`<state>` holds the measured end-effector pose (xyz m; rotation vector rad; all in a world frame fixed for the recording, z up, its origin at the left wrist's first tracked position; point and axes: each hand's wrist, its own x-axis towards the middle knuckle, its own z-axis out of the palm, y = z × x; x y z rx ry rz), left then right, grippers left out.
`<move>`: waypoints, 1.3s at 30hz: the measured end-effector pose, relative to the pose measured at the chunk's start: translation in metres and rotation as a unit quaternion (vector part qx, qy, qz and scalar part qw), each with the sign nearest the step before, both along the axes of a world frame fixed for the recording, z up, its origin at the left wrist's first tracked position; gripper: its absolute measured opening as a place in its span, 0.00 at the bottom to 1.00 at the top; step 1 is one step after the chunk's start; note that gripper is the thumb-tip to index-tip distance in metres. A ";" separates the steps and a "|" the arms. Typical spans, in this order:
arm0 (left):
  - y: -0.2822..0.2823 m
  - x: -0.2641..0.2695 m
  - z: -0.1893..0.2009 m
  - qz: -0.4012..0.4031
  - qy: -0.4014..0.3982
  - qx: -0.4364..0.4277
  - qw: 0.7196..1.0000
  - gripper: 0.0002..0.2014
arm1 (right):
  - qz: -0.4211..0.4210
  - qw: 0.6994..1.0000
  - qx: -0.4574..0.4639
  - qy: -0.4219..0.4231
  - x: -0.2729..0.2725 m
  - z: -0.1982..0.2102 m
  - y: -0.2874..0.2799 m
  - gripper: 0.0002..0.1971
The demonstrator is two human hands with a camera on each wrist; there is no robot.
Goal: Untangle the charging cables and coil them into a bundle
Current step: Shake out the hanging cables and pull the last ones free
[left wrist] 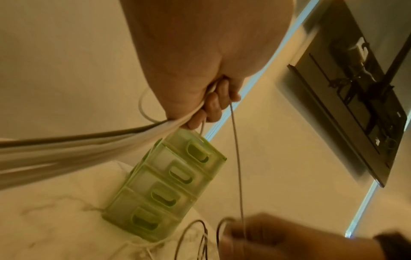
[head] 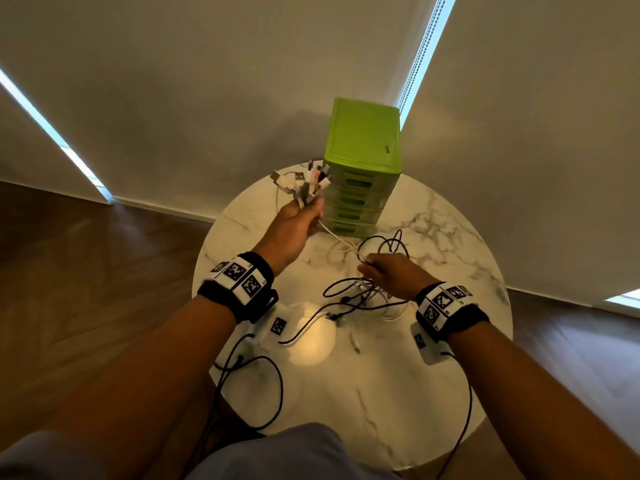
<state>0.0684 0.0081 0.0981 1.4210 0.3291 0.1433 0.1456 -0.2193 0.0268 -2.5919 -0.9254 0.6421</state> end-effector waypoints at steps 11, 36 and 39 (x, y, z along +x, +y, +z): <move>0.042 0.003 0.005 0.081 -0.040 0.094 0.991 0.11 | -0.176 0.932 0.294 0.117 0.009 0.022 -0.015 0.12; 0.018 -0.011 -0.008 -0.011 0.003 0.318 0.948 0.15 | -0.038 0.928 0.368 -0.038 -0.025 0.058 0.058 0.34; 0.033 -0.021 -0.011 -0.004 0.015 0.309 0.951 0.12 | 0.044 0.917 0.371 -0.143 -0.031 0.067 0.080 0.15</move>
